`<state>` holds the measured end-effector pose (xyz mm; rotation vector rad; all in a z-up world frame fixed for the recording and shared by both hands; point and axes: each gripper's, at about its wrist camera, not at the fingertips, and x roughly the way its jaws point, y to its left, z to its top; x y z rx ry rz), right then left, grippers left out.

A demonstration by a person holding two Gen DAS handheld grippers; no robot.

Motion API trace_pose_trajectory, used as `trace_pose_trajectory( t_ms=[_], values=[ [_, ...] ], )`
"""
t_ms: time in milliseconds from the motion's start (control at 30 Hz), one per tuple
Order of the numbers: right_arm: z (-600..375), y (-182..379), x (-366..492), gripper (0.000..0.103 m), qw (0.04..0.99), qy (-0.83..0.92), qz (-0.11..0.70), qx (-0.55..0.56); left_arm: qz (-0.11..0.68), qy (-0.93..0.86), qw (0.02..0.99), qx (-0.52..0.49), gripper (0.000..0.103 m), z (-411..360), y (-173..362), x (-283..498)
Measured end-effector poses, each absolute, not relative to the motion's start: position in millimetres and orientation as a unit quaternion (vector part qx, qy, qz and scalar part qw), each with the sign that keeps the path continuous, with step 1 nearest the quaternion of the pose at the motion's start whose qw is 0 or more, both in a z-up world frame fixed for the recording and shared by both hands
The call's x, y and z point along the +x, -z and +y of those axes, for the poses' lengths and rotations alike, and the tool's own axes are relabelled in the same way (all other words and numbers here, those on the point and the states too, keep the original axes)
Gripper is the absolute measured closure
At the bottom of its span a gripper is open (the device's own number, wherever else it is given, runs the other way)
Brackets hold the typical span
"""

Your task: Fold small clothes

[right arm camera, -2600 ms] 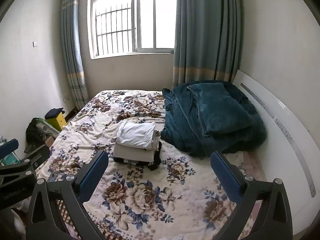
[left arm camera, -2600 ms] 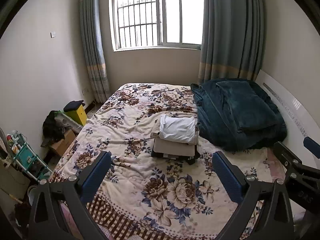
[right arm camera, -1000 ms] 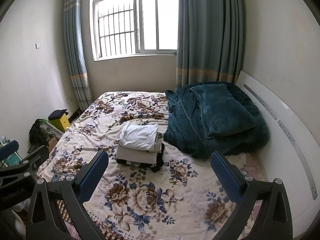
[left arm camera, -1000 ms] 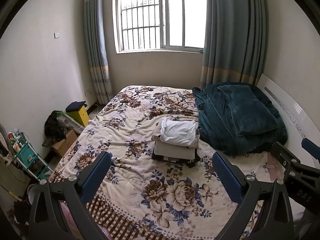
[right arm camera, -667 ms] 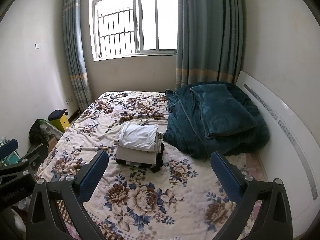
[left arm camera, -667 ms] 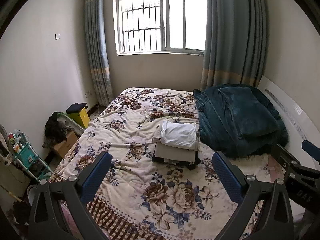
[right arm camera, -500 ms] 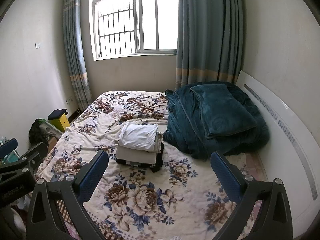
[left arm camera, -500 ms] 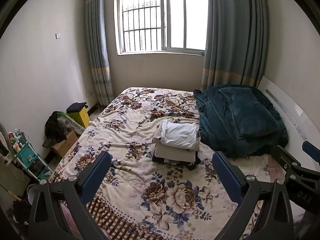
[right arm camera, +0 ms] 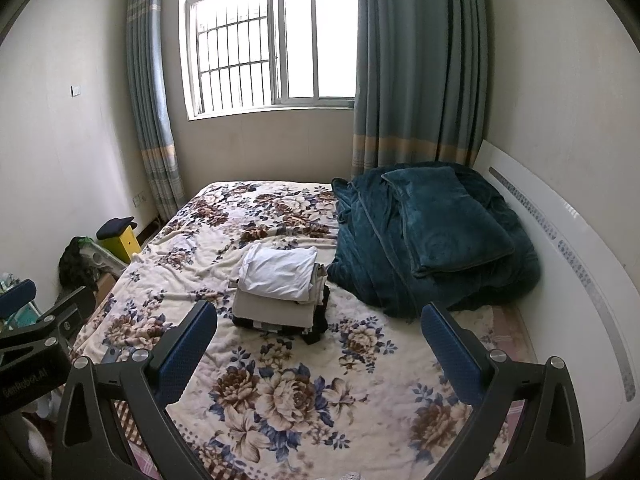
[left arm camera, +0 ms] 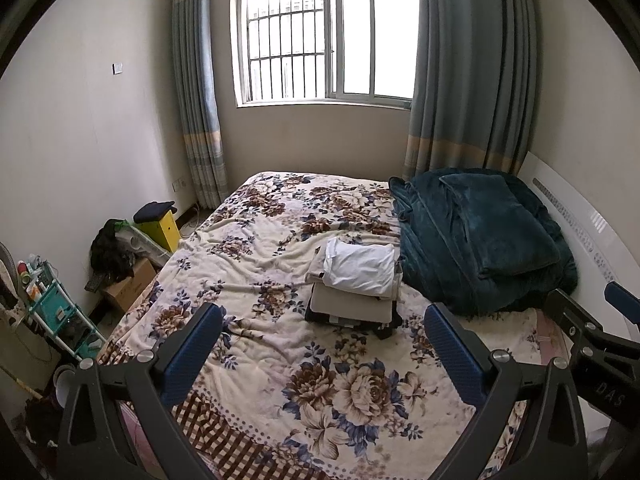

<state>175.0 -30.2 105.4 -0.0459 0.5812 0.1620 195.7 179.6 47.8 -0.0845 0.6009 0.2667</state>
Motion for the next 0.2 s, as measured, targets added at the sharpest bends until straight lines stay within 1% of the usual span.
trace_pose_trajectory(
  t_ms=[200],
  values=[
    [-30.9,-104.1,173.2,0.0,0.954,-0.081,0.287,-0.022,0.289,-0.137,0.947,-0.043,0.0,180.6,-45.7,193.4]
  ],
)
